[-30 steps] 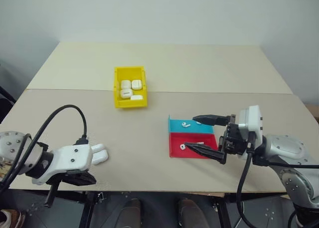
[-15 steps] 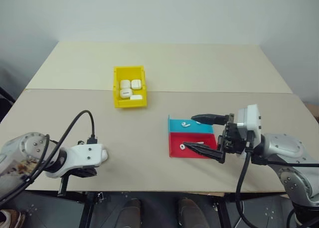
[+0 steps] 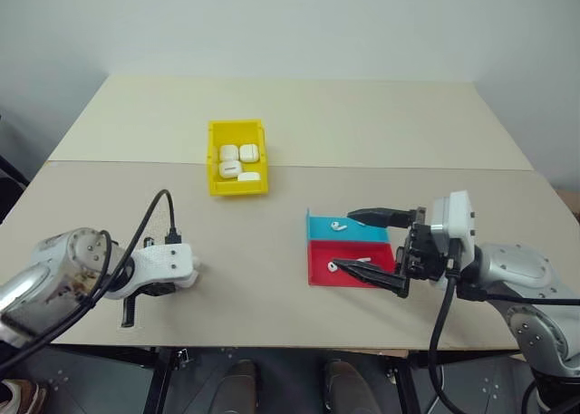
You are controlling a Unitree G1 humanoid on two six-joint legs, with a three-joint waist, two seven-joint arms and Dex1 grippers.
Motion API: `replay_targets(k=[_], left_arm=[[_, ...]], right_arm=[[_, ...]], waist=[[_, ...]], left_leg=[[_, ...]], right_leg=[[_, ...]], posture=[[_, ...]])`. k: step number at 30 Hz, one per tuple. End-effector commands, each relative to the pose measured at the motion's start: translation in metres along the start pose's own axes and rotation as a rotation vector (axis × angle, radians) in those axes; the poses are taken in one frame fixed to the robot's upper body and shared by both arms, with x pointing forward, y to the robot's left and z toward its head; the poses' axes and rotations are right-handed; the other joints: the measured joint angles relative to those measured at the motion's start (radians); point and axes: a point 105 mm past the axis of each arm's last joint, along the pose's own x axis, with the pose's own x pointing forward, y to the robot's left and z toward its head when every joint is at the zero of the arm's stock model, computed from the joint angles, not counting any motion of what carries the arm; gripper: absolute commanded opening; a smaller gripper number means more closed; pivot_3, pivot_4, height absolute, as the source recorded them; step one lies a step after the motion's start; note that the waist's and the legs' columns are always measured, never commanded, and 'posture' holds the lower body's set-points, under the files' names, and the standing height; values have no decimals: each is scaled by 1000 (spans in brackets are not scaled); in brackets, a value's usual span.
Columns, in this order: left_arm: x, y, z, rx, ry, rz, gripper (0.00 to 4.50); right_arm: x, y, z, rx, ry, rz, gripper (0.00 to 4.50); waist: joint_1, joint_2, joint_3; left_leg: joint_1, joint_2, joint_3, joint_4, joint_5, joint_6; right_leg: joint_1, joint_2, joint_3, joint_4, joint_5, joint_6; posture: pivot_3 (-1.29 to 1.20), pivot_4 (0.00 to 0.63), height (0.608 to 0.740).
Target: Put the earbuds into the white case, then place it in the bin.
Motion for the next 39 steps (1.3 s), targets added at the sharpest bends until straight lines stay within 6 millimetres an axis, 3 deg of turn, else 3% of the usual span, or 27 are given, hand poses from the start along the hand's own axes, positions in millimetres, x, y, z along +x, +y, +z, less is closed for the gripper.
replay_targets(k=[1, 10, 14, 22, 27, 37, 39], left_arm=[[-1, 8, -1, 19, 25, 41, 47], [0, 36, 1, 41, 18, 146, 47], [-4, 38, -4, 58, 27, 139, 47], [-30, 34, -10, 139, -29, 58, 47], [-44, 40, 4, 85, -105, 7, 1182], [-36, 42, 19, 128, -85, -57, 4412], [-31, 44, 20, 116, -72, -55, 4463]], right_arm=[[-1, 3, 11, -43, -33, 6, 4500], [0, 4, 12, -46, -36, 8, 4500], [0, 5, 12, -47, -37, 10, 4500], [2, 4, 11, -43, -38, 16, 4500], [3, 5, 11, -43, -45, 18, 4500], [4, 8, 11, -41, -52, 11, 4500], [3, 8, 12, -40, -51, 7, 4500]], waist=[[1, 0, 0], [3, 0, 0], [0, 0, 0], [-3, 0, 0], [3, 0, 0], [-4, 0, 0], [-2, 0, 0]], left_leg=[[0, 0, 0, 0, 0, 0], [2, 0, -1, 1, 0, 1], [0, 0, -1, 1, 0, 1], [0, 1, -1, 1, 0, 1], [-1, 0, -1, 1, 0, 1], [-3, 0, -2, 2, 0, 1], [-3, 0, -2, 2, 0, 1]], right_leg=[[0, 0, 0, 0, 0, 0], [2, 0, 0, 1, 0, 0], [0, 0, 0, 1, 0, 0], [-1, 0, 0, 1, 0, 0], [0, 0, -1, 1, 0, 0], [-1, 1, -1, 2, 0, 0], [-1, 1, -1, 2, 0, 0]], posture=[[0, 150, 740], [0, 150, 740], [0, 150, 740], [0, 150, 740], [0, 150, 740], [0, 150, 740], [0, 150, 740]])
